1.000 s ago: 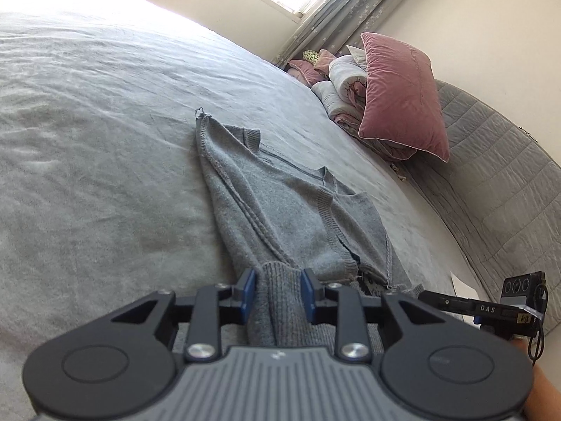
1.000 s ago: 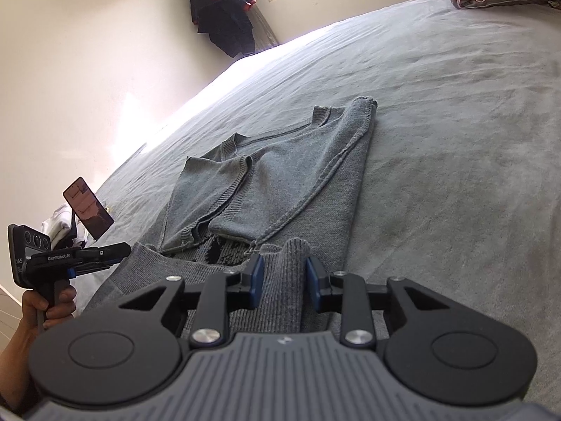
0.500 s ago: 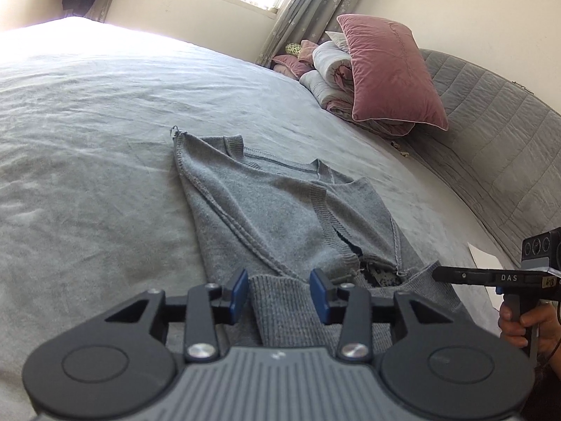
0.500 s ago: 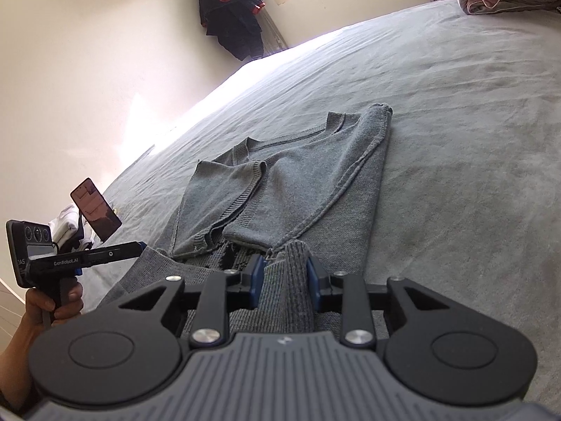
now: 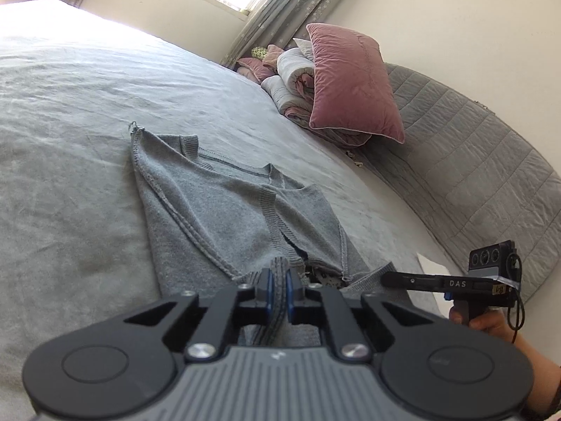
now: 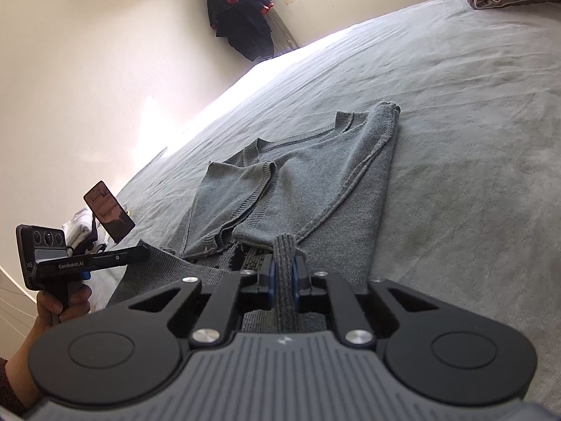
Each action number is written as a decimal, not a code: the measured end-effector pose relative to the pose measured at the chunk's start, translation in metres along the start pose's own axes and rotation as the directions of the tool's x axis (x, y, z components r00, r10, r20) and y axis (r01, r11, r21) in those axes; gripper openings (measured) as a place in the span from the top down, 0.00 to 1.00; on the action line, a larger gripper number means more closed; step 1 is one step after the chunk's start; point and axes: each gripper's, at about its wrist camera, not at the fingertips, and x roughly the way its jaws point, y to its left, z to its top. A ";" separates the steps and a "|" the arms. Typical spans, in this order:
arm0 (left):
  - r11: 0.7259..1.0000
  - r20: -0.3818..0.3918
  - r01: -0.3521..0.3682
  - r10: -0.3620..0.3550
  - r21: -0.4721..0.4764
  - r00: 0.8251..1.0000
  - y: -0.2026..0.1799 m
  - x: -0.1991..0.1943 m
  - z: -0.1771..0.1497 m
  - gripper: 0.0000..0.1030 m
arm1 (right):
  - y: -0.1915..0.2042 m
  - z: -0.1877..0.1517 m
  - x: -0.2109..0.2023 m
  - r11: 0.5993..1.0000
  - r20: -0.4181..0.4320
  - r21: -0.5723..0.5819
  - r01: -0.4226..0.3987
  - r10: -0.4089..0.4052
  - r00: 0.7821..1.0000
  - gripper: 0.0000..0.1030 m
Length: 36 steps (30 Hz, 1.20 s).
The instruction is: Fold clothes
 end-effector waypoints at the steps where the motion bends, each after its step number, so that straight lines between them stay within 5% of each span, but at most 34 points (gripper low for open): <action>1: 0.998 0.015 0.042 -0.041 -0.045 0.999 0.004 -0.003 0.001 0.93 | -0.001 0.001 -0.002 1.000 0.008 0.015 -0.021 0.021 1.000 0.89; 3: 0.991 0.040 0.066 -0.061 -0.119 0.997 0.013 -0.005 0.001 0.93 | -0.004 0.003 -0.004 0.998 0.024 0.046 -0.051 0.049 0.998 0.89; 7: 0.977 0.009 -0.103 0.106 -0.186 0.994 0.027 0.004 -0.002 0.93 | -0.008 0.006 0.002 0.998 0.022 0.065 -0.016 0.015 1.000 0.89; 11: 0.963 -0.023 -0.226 0.225 -0.145 0.974 0.026 0.018 -0.010 0.93 | -0.007 0.004 0.013 0.998 0.003 0.041 0.050 -0.050 0.999 0.90; 16: 0.959 -0.001 -0.282 0.282 -0.029 0.959 0.011 0.024 -0.011 0.91 | -0.002 -0.003 0.025 0.989 -0.013 -0.047 0.138 -0.139 0.990 0.90; 23: 0.946 0.084 -0.320 0.316 0.047 0.945 -0.001 0.003 -0.006 0.75 | 0.014 -0.002 0.017 0.972 0.035 -0.128 0.195 -0.193 0.981 0.82; 27: 0.958 0.144 -0.264 0.247 0.115 0.958 -0.014 -0.008 -0.005 0.73 | 0.024 -0.001 0.006 0.961 0.091 -0.181 0.207 -0.193 0.977 0.82; 30: 0.960 0.112 -0.218 0.200 0.177 0.973 -0.021 -0.001 -0.012 0.72 | 0.030 -0.003 0.009 0.958 0.094 -0.219 0.183 -0.166 0.982 0.81; 36: 0.946 0.037 -0.239 0.237 0.221 0.971 -0.002 0.016 -0.033 0.72 | 0.024 -0.017 0.030 0.933 0.009 -0.293 0.208 -0.215 0.976 0.81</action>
